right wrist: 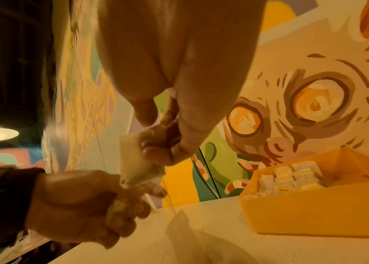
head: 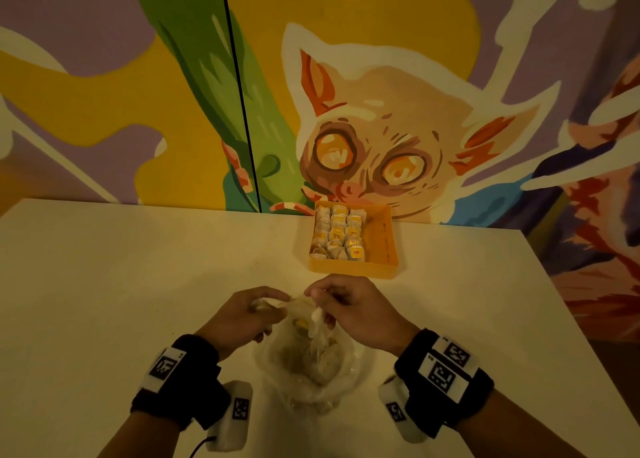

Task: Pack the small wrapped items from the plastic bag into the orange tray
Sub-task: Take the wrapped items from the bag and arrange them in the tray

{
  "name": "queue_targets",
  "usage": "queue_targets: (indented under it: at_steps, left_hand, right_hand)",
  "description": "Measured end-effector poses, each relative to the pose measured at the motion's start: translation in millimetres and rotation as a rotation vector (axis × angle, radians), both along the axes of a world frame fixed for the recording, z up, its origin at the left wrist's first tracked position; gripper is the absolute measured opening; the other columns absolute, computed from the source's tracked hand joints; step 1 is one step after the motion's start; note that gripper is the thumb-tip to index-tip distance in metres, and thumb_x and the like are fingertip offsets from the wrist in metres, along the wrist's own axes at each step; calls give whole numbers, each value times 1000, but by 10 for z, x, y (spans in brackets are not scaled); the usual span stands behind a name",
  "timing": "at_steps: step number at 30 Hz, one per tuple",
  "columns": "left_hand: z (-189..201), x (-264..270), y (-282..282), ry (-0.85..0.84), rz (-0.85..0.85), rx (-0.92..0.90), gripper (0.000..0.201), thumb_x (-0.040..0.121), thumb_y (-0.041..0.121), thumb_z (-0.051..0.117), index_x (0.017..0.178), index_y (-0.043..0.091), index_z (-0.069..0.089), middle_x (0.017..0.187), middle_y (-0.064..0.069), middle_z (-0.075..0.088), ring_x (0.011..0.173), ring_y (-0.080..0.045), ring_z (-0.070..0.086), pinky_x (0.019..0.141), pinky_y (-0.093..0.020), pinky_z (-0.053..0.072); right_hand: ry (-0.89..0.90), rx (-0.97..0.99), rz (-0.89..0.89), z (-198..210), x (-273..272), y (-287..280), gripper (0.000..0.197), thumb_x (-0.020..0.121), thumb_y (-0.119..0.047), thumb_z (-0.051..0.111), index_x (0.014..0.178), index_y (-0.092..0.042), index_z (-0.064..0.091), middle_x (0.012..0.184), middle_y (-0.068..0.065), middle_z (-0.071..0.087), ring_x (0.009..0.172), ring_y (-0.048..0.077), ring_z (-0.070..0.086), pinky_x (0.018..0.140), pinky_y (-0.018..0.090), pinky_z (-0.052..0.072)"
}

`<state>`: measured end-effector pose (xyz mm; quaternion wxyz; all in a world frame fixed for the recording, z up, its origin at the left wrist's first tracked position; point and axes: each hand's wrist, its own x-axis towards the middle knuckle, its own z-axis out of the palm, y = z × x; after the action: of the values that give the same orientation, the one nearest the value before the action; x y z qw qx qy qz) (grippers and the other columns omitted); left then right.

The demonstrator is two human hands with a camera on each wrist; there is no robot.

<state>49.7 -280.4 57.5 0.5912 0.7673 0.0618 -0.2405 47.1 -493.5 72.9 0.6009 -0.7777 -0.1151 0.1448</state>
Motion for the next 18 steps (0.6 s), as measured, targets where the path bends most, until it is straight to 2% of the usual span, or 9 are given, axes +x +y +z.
queue_targets:
  at_steps: [2, 4, 7, 9, 11, 15, 17, 18]
  left_hand:
    - [113, -16, -25, -60, -118, -49, 26, 85, 12, 72, 108, 25, 70, 68, -1, 61, 58, -11, 52, 58, -28, 45]
    - [188, -20, -71, -88, -235, -62, 35, 82, 13, 76, 113, 28, 70, 73, 2, 64, 59, -6, 53, 57, -25, 45]
    - [229, -21, -169, -127, -329, -32, 30, 81, 18, 77, 111, 22, 71, 68, 10, 64, 56, 0, 53, 56, -17, 43]
    - [216, -20, -227, -172, -306, -52, 23, 81, 14, 76, 104, 14, 74, 68, 10, 67, 60, 1, 56, 60, -13, 44]
    - [188, -24, -255, -225, -259, -69, 16, 82, 11, 74, 98, 9, 75, 67, 9, 68, 62, 1, 58, 62, -12, 45]
    - [132, -16, -267, -249, -185, -44, 13, 84, 8, 72, 94, 1, 73, 58, 14, 64, 51, 4, 54, 53, -7, 40]
    - [104, -7, -265, -254, -150, -39, 14, 84, 11, 73, 93, 0, 73, 56, 13, 61, 49, 4, 52, 52, -7, 39]
    - [103, -4, -269, -262, -138, -45, 14, 84, 11, 73, 93, 0, 73, 57, 12, 61, 49, 4, 51, 51, -7, 39]
  right_hand:
    - [-18, -25, 36, 66, -3, 7, 13, 92, -27, 65, 102, -22, 71, 69, 1, 66, 58, 13, 59, 61, 32, 52]
    - [-31, -34, 73, 107, -2, 9, 18, 88, -23, 69, 107, -21, 69, 70, -5, 65, 58, 9, 57, 59, 23, 48]
    - [-27, 9, 103, 124, 9, 8, 31, 84, -6, 71, 111, -20, 66, 69, -7, 61, 65, 10, 58, 65, 23, 48]
    - [-22, 44, 95, 118, 18, -2, 38, 80, 4, 69, 112, -18, 65, 66, -10, 54, 65, 9, 55, 66, 22, 48]
    - [-17, 59, 73, 96, 20, -23, 42, 76, 5, 70, 111, -18, 65, 69, -10, 52, 68, 10, 53, 66, 22, 46]
    - [9, 76, -15, 44, 0, -62, 47, 77, 9, 65, 113, -20, 62, 90, 0, 62, 76, 9, 61, 64, 18, 46]
    - [51, 74, -98, 11, 10, -43, 43, 82, 2, 66, 115, -25, 59, 101, 2, 64, 84, 13, 65, 69, 24, 53]
    - [93, 50, -137, 3, 17, -25, 39, 85, -9, 68, 117, -28, 57, 106, 1, 64, 88, 15, 66, 72, 28, 55]
